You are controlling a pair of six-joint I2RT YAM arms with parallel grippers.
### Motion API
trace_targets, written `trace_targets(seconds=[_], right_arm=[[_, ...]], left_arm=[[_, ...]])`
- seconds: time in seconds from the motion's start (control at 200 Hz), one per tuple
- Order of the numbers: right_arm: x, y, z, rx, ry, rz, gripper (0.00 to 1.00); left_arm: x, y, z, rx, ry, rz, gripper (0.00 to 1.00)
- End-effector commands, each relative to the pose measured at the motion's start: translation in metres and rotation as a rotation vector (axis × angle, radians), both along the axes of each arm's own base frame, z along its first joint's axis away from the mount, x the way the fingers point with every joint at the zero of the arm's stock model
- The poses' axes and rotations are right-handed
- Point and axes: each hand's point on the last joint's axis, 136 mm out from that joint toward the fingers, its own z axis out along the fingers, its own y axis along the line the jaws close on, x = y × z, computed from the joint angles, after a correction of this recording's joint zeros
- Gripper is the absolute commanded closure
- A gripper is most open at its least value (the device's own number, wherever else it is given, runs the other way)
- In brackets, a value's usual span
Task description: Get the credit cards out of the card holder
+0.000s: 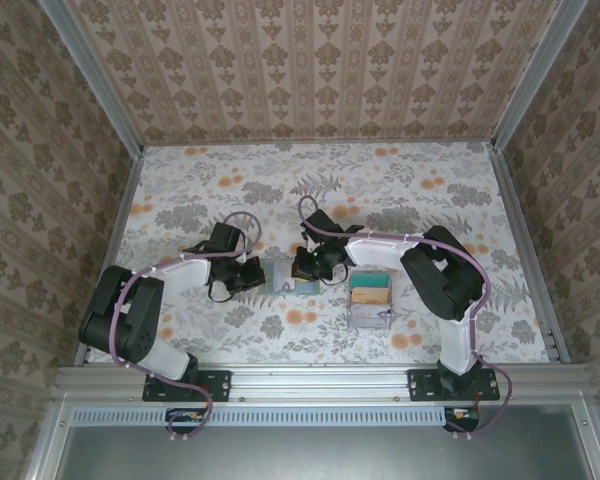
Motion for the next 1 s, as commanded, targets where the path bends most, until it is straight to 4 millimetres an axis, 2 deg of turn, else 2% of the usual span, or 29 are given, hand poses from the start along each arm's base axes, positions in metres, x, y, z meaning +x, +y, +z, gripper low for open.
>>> trace_targets(seconds=[0.0,0.385,0.58,0.64,0.785,0.99], right_arm=[[-0.005,-0.013,0.007,-0.025,-0.010,0.006,1.00],[-0.009,-0.032,0.026,-0.068,-0.051,0.036,1.00],[-0.010,-0.039,0.048,-0.105,-0.099,0.082,1.00],[-0.011,-0.041,0.058,-0.120,-0.121,0.108,1.00],[-0.014,-0.046,0.088,-0.151,-0.168,0.174,1.00],[-0.023,-0.062,0.131,-0.234,-0.287,0.301,1.00]], left_arm=[[-0.010,0.009,-0.013,0.051,0.054,0.002,1.00],[-0.007,0.007,-0.011,0.046,0.048,-0.002,1.00],[-0.005,0.007,-0.007,0.042,0.039,-0.002,1.00],[-0.004,0.006,-0.006,0.040,0.036,-0.003,0.91],[0.000,0.004,0.002,0.028,0.022,-0.001,0.83],[0.012,-0.003,0.031,-0.015,-0.051,0.001,0.70]])
